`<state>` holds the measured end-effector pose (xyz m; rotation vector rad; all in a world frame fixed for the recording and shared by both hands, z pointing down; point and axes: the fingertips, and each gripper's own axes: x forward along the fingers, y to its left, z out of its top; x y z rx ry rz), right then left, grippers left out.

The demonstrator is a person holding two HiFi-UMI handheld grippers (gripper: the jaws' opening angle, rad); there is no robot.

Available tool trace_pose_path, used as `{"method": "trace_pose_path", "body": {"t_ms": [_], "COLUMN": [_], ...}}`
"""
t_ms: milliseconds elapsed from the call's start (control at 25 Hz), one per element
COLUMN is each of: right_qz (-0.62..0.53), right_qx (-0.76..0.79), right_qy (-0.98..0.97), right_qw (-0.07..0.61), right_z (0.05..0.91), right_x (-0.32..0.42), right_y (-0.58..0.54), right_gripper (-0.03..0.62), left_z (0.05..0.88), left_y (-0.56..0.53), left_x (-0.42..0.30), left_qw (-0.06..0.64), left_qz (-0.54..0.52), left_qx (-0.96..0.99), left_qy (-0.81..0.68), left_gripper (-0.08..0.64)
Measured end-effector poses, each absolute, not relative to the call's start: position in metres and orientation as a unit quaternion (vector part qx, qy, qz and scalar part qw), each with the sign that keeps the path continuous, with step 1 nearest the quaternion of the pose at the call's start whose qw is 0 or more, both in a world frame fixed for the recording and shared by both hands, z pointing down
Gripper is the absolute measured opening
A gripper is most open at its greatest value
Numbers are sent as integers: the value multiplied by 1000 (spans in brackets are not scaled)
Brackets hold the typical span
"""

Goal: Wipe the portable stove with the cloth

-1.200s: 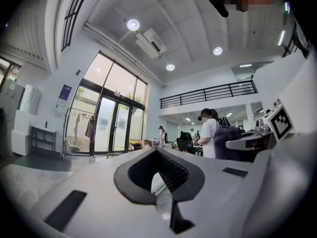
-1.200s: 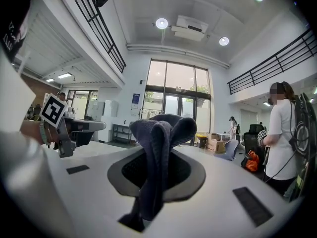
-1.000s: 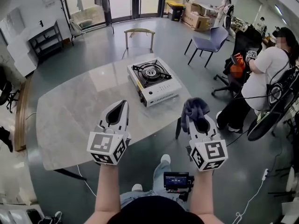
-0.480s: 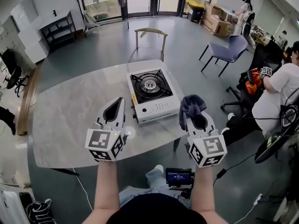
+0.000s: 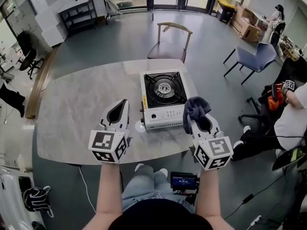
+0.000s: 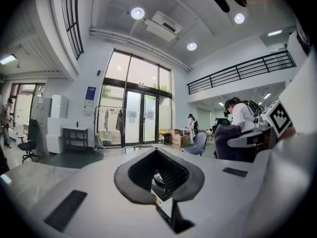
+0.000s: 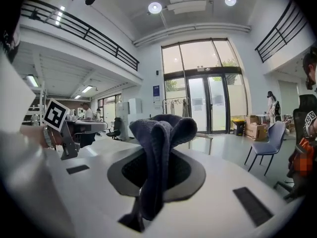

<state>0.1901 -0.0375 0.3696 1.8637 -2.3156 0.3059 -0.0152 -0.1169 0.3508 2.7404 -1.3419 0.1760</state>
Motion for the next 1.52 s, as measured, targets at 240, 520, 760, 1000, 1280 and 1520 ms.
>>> {"method": "trace_pose_path", "body": {"t_ms": [240,520,760,1000,1280,1520], "right_qz": [138,170,202,247,276,273], "right_qx": [583,558,530,502,486,488], "right_qy": [-795,-805,-810,-802,-775,-754], "right_qw": [89,114,147,209,294,345], "right_z": [388,412,448,502,548,566], "right_x": [157,117,82,57,45,44], "right_y": [-65,-97,-112,-121,-123,-124], "right_gripper": [67,67,67,67,67,67], "left_z": [369,386,416,450,458,459], "left_y": [-136,-170,-183,-197,-211,-222], "left_x": [-24,-51,-73,-93,-98,-101], "left_qw": [54,77,108,143,156,162], "left_qz": [80,89,99,109,103,97], "left_qx": [894,891,887,881,885,889], "left_qy": [-438,-440,-439,-438,-426,-418], "left_gripper": [-2,-2,-2,-2,-2,-2]}}
